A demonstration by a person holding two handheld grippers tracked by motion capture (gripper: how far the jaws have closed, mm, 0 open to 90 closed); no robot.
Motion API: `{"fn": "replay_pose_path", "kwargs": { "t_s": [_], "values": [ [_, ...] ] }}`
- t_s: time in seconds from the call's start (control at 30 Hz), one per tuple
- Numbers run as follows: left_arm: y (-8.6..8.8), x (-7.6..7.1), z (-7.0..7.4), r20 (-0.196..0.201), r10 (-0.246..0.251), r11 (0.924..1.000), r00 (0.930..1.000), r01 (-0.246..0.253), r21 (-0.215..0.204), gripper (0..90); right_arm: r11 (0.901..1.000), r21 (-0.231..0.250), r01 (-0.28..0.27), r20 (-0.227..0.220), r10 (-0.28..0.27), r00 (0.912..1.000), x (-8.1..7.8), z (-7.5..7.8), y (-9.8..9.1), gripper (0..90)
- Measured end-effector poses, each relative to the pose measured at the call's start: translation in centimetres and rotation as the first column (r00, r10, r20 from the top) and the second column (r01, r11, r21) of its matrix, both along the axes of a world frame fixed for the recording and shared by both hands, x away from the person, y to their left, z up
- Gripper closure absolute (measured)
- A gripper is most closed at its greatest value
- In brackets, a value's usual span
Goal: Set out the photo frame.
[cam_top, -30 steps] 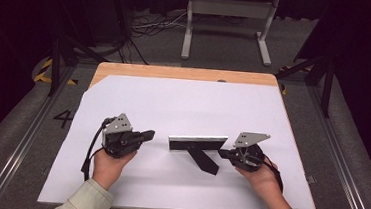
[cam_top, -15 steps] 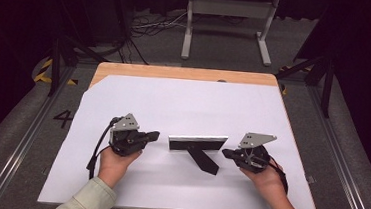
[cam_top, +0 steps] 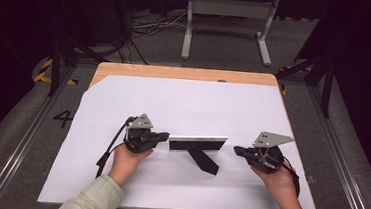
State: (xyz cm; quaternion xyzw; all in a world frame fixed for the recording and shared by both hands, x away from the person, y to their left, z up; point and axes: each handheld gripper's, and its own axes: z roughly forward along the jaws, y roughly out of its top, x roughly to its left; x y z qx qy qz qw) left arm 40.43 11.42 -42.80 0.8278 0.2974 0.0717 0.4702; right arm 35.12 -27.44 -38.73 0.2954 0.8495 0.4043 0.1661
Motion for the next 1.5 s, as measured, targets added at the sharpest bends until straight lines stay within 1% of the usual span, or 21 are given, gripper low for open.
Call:
{"fn": "replay_pose_path", "kwargs": {
  "t_s": [0.03,0.07,0.13,0.17,0.23,0.27,0.33,0.37,0.47,0.57,0.6,0.63,0.67,0.73,0.8,0.97,1.2,1.3,1.43,1.47,1.5],
  "values": [
    [0.0,0.0,0.0,0.000,0.000,1.0000,1.0000,0.000,0.000,89.9,1.0000,0.000,0.000,0.000,0.000,1.0000,0.0,0.0,0.0,90.0],
    [-0.2,0.2,-0.3,0.002,0.002,0.9998,1.0000,-0.002,0.020,89.9,1.0000,0.004,0.007,0.001,-0.007,1.0000,0.0,0.1,-0.2,90.0],
    [-0.5,0.5,-0.7,-0.004,-0.003,0.9993,1.0000,0.003,0.037,89.8,0.9996,0.014,0.024,0.010,-0.024,0.9997,-0.2,0.5,-0.8,90.0],
    [-0.7,0.5,-0.8,-0.008,-0.002,0.9994,1.0000,0.002,0.034,89.8,0.9995,0.015,0.026,0.011,-0.026,0.9996,-0.2,0.6,-1.0,90.0],
    [-0.9,0.7,-1.1,-0.029,-0.010,0.9989,0.9995,0.011,0.046,89.8,0.9993,0.020,0.032,0.016,-0.032,0.9993,-0.3,0.7,-1.2,90.0],
    [-0.9,0.7,-1.1,-0.029,-0.010,0.9989,0.9995,0.011,0.046,89.8,0.9993,0.020,0.032,0.016,-0.032,0.9993,-0.3,0.7,-1.2,90.0],
    [-1.1,1.0,-1.5,-0.076,0.006,0.9977,0.9971,-0.001,0.068,89.8,0.9991,0.025,0.036,0.018,-0.036,0.9992,-0.3,0.9,-1.3,90.0],
    [-1.2,1.0,-1.6,-0.089,0.007,0.9976,0.9960,-0.001,0.069,89.9,0.9991,0.025,0.035,0.018,-0.036,0.9992,-0.3,0.9,-1.3,90.0],
    [-1.4,1.1,-1.8,-0.108,-0.004,0.9980,0.9942,0.011,0.063,89.9,0.9992,0.023,0.032,0.018,-0.033,0.9993,-0.3,0.9,-1.2,90.0],
    [-1.7,1.0,-2.0,-0.125,-0.021,0.9978,0.9920,0.028,0.061,89.9,0.9993,0.023,0.031,0.018,-0.031,0.9994,-0.3,0.9,-1.1,90.0],
    [-1.8,1.1,-2.0,-0.122,-0.030,0.9970,0.9920,0.038,0.067,89.9,0.9993,0.023,0.031,0.018,-0.031,0.9994,-0.3,0.9,-1.1,90.0],
    [-1.8,1.1,-2.0,-0.122,-0.030,0.9970,0.9920,0.038,0.067,89.9,0.9993,0.023,0.031,0.018,-0.031,0.9994,-0.3,0.9,-1.1,90.0],
    [-1.9,1.1,-2.1,-0.126,-0.033,0.9960,0.9915,0.043,0.079,89.9,0.9993,0.023,0.030,0.019,-0.031,0.9993,-0.3,0.9,-1.1,90.0],
    [-1.9,1.1,-2.2,-0.145,-0.032,0.9962,0.9889,0.043,0.075,89.9,0.9992,0.028,0.030,0.021,-0.030,0.9993,-0.4,1.0,-1.2,90.0],
    [-1.9,1.2,-2.2,-0.154,-0.038,0.9956,0.9874,0.051,0.079,90.0,0.9991,0.030,0.030,0.022,-0.031,0.9993,-0.4,1.1,-1.2,90.0],
    [-1.9,1.2,-2.2,-0.193,-0.024,0.9967,0.9809,0.038,0.072,90.0,0.9990,0.036,0.028,0.025,-0.029,0.9993,-0.5,1.3,-1.3,90.0],
    [-1.8,1.0,-2.1,-0.207,-0.024,0.9955,0.9780,0.042,0.085,90.0,0.9988,0.042,0.026,0.024,-0.027,0.9993,-0.6,1.4,-1.3,90.0],
    [-1.9,0.9,-2.1,-0.219,-0.035,0.9944,0.9750,0.056,0.090,90.0,0.9988,0.042,0.025,0.025,-0.026,0.9993,-0.7,1.5,-1.2,90.0],
    [-2.1,0.4,-2.0,-0.233,-0.064,0.9901,0.9704,0.091,0.107,90.0,0.9987,0.046,0.023,0.024,-0.024,0.9994,-0.9,1.7,-1.2,90.0],
    [-2.1,0.4,-2.0,-0.233,-0.064,0.9901,0.9704,0.091,0.107,90.0,0.9987,0.046,0.023,0.024,-0.024,0.9994,-0.9,1.7,-1.2,90.0],
    [-2.2,0.1,-2.0,-0.241,-0.067,0.9900,0.9683,0.094,0.105,90.0,0.9986,0.047,0.022,0.024,-0.023,0.9995,-0.9,1.8,-1.1,90.0]
  ]
}}
